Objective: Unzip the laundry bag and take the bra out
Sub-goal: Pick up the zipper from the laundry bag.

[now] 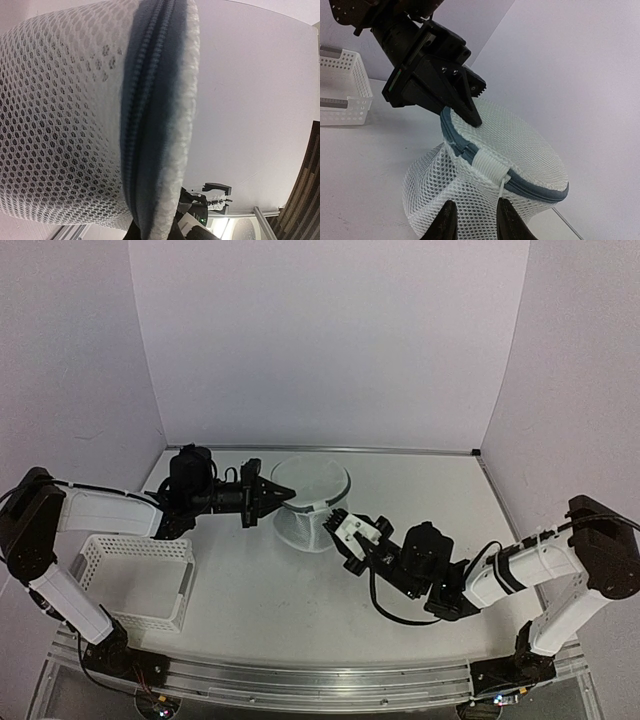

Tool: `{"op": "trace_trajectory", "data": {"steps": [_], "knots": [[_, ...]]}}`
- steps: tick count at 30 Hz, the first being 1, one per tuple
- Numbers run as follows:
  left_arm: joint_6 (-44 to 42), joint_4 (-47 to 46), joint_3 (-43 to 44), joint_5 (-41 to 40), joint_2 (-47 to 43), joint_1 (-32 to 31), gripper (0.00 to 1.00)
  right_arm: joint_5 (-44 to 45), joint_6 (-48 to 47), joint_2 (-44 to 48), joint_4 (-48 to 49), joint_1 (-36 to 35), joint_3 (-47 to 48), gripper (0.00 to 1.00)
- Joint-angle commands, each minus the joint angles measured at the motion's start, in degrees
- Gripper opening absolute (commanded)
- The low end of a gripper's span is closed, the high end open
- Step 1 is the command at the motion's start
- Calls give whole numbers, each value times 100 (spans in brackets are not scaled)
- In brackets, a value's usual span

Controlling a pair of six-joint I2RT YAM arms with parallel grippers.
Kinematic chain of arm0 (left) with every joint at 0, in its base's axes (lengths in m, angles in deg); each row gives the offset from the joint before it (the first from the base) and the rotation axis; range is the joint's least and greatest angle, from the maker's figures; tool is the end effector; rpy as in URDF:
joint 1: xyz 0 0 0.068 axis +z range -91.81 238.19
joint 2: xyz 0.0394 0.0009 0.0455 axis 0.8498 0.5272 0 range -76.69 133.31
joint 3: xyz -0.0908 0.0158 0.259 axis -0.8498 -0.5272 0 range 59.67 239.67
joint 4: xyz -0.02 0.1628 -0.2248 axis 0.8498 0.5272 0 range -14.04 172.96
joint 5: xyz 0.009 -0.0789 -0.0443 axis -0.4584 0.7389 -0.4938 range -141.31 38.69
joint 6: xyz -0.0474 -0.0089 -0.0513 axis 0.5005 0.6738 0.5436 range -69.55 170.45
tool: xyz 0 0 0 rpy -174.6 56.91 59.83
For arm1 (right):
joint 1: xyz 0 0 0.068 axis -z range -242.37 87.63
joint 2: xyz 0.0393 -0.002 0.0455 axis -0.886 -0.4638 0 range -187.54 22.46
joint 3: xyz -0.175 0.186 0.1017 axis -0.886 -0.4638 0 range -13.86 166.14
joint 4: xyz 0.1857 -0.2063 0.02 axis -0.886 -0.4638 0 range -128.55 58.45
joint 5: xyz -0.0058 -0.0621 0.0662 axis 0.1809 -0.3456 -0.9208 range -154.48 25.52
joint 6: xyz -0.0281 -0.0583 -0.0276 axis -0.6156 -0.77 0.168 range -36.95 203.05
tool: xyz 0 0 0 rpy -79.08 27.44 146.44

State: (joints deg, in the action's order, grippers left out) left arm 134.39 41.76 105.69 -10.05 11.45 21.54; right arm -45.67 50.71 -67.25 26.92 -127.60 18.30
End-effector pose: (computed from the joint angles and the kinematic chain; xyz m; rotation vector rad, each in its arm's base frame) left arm 0.2683 -0.2470 0.2315 -0.2140 2.2199 -1.9976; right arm 0.1588 0.2999 0.1921 -0.9857 1.2075 0.1980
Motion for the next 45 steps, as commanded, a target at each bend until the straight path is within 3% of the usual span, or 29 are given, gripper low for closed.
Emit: {"op": "trace_trajectory", "data": {"steps": [1,18,45], "knots": [[8,-610,24,25,-297,17,0,372,-145,-55,664,-34,273,27],[35,-688,-24,58,-270,17,0,519,-115,-390,758,-51,403,23],[68,-751,-107,58,-341,8,0,686,-80,-600,964,-60,432,7]]}}
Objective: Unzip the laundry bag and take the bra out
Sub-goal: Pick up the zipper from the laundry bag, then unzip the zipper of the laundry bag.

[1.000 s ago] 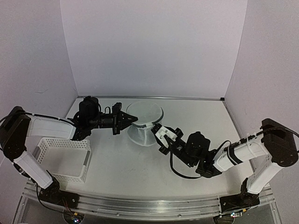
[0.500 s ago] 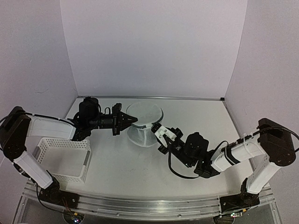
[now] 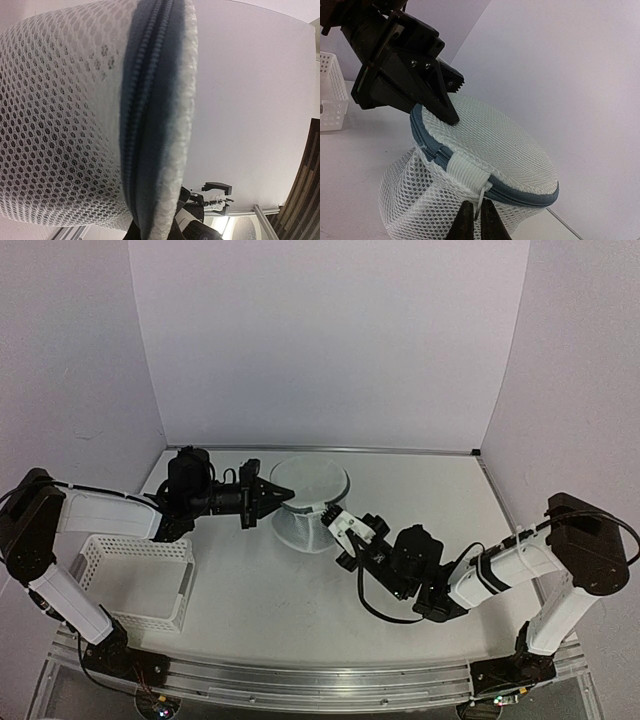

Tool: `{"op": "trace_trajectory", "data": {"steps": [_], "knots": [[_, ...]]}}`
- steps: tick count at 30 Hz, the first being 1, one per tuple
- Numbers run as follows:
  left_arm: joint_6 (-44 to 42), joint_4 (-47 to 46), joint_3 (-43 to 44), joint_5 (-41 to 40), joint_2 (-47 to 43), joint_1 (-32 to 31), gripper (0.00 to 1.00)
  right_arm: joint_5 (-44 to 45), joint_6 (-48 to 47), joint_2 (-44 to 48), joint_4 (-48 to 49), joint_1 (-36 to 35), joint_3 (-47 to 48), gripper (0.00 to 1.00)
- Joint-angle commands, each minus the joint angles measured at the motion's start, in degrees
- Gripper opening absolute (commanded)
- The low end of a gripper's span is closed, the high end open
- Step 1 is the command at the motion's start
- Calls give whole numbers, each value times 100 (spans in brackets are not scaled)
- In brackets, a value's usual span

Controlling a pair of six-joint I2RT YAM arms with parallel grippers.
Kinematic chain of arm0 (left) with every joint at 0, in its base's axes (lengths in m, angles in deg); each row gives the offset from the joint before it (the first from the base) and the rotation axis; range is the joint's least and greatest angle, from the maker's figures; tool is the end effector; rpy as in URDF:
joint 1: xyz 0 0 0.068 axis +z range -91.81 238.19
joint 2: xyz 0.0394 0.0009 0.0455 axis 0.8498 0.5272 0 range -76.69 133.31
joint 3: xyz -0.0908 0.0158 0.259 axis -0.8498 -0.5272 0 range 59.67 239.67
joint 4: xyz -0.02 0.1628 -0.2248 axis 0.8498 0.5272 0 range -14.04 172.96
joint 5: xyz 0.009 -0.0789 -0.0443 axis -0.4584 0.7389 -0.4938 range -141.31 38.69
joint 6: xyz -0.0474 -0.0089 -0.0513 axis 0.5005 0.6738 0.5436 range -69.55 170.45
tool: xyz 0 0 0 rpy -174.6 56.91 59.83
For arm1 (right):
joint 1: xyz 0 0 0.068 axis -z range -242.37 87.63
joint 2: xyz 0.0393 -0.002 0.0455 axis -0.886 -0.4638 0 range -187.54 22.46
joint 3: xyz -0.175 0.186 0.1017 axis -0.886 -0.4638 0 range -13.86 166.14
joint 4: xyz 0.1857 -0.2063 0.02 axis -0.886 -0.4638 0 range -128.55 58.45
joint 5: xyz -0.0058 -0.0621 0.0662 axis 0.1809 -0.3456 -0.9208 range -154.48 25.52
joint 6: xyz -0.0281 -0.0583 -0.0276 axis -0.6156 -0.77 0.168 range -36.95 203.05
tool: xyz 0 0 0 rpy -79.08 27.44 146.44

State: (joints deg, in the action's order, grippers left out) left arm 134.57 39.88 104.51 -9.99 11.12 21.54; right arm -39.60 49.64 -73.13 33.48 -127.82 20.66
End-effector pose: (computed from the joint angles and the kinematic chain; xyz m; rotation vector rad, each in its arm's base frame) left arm 0.2657 -0.2450 0.2301 -0.2028 2.2026 -2.0074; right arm 0.1681 0.3097 0.1861 -0.8897 1.2190 0.1229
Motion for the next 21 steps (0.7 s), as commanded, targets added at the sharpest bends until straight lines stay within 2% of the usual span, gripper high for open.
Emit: {"op": "trace_trajectory", "data": {"steps": [1,4,21], "knots": [[48,-566,15,52,-308,9,0,84,27,-4,308,-40,195,5],[50,-567,3,51,-309,8,0,105,41,18,308,-38,187,0],[-221,-574,-35,93,-302,-42,0,566,113,288,308,-47,15,0]]}}
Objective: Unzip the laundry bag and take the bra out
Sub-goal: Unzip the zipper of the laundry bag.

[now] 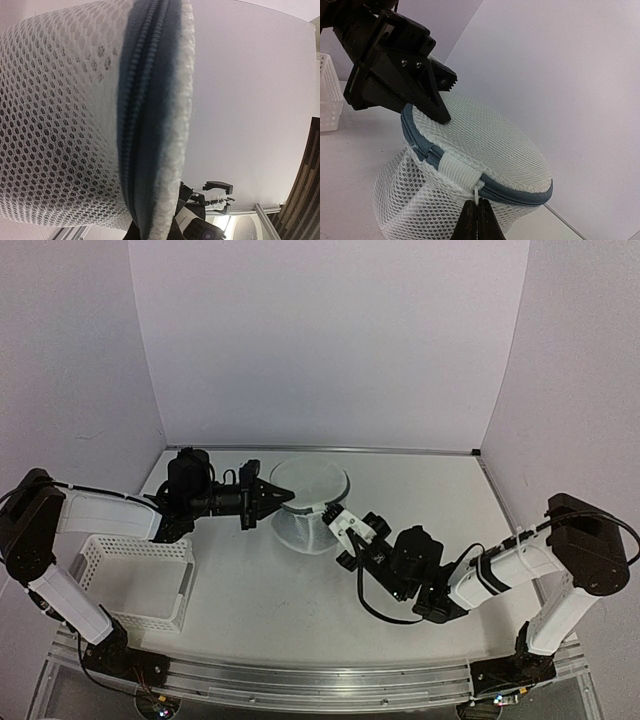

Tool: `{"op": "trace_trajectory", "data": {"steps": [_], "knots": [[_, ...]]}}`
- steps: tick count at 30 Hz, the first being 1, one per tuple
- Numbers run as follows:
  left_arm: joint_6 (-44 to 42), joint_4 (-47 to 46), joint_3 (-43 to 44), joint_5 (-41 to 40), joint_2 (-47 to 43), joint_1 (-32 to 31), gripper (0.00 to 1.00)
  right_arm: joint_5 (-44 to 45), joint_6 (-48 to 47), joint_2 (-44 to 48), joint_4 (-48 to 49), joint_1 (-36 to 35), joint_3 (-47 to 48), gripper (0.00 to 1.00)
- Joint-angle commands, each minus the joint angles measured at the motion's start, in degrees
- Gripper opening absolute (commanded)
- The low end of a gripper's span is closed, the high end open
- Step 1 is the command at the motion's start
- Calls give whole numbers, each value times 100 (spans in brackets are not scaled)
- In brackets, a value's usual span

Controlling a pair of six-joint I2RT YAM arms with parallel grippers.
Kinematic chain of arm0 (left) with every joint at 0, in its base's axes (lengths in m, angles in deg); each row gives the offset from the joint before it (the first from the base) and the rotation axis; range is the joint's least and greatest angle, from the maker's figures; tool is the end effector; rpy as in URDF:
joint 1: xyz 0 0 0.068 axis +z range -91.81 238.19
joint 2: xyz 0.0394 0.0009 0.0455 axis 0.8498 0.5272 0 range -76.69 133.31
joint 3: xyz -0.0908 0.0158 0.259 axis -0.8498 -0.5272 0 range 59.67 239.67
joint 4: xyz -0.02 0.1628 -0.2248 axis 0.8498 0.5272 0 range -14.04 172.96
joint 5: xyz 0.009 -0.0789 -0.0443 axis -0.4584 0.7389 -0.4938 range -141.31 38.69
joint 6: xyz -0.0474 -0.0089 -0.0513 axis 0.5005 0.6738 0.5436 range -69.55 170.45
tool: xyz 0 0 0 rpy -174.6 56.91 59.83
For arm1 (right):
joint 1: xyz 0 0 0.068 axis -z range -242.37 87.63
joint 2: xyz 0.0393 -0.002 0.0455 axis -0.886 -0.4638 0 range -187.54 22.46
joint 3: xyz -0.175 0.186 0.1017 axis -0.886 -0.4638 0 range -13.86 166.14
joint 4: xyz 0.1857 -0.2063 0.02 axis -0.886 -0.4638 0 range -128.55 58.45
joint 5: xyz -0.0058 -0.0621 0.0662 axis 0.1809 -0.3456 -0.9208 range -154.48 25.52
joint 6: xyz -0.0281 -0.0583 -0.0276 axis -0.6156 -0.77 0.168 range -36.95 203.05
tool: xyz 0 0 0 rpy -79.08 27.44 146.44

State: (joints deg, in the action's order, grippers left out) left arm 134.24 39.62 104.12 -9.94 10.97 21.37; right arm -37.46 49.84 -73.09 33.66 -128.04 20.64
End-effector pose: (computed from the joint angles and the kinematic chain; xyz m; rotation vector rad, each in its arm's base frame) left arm 0.2639 -0.2451 0.2292 -0.1919 2.2022 -2.0067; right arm 0.1682 0.3085 0.1866 -0.8631 1.2350 0.1019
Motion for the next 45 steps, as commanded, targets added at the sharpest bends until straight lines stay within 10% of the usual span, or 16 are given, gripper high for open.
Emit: {"op": "trace_trajectory", "data": {"steps": [1,45], "knots": [[-206,-545,-4,99,-285,-27,0,407,106,313,291,-26,-14,0],[-1646,-547,362,1403,672,-159,0,455,2263,2488,-3398,748,-809,0]]}}
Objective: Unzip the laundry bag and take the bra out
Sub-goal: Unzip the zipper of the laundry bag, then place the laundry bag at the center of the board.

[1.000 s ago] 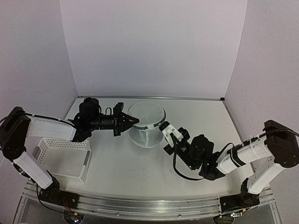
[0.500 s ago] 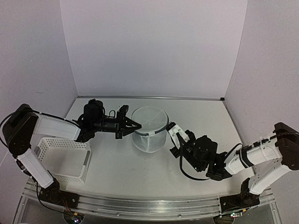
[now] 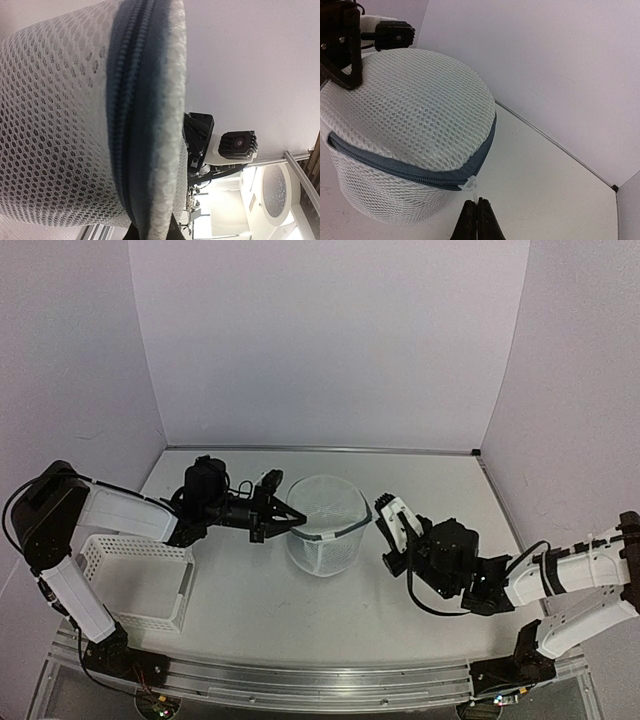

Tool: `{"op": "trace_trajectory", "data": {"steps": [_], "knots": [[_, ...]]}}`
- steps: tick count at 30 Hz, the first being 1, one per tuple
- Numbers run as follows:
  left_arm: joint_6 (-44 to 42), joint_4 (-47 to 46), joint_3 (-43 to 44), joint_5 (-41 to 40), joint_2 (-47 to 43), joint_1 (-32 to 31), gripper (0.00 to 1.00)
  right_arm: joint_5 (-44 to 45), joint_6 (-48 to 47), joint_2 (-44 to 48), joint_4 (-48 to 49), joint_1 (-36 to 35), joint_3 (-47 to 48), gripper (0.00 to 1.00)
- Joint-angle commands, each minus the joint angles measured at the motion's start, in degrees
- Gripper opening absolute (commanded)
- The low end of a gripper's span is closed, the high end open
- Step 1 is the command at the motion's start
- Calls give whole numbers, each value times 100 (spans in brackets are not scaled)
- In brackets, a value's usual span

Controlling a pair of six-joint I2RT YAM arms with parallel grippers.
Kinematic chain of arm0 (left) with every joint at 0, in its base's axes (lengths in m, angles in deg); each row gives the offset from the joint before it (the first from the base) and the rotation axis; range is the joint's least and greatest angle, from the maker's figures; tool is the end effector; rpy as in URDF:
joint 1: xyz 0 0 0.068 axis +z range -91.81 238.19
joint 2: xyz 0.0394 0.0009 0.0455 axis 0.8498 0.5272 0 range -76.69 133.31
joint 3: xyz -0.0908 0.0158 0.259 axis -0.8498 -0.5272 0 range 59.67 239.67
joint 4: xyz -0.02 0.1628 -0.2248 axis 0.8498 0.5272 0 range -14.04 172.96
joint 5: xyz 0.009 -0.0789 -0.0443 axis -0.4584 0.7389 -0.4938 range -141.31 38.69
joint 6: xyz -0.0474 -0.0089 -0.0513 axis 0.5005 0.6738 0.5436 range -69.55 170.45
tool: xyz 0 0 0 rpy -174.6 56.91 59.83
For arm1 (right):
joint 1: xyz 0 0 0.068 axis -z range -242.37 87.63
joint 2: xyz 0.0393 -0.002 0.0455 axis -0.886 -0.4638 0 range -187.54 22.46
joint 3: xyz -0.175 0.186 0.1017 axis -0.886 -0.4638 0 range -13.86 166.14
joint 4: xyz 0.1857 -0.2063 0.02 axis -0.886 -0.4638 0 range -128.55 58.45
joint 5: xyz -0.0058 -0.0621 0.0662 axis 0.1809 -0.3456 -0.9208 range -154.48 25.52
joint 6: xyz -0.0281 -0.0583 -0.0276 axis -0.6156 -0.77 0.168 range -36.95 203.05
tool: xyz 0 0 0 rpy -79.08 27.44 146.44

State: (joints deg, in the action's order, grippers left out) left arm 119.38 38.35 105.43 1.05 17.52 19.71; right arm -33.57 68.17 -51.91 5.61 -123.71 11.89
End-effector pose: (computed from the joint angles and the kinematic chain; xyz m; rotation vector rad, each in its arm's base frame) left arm 0.2581 -0.2634 0.2015 0.2702 2.2377 -1.9989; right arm 0.1641 0.2386 0.1878 -0.7469 1.5752 0.1163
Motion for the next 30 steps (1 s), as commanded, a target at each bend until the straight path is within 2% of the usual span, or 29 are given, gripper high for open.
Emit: {"op": "trace_trajectory", "data": {"steps": [1,10,20,30], "knots": [[-160,-421,228,304,27,6,0,-11,481,409,-748,370,81,0],[-125,-422,425,343,385,7,0,-1182,765,853,-1314,424,-57,0],[-137,-374,769,486,1019,25,0,-1588,1382,944,-1434,350,-208,0],[-279,-14,1037,395,1347,186,18,-1618,2110,860,-1512,193,-332,0]]}}
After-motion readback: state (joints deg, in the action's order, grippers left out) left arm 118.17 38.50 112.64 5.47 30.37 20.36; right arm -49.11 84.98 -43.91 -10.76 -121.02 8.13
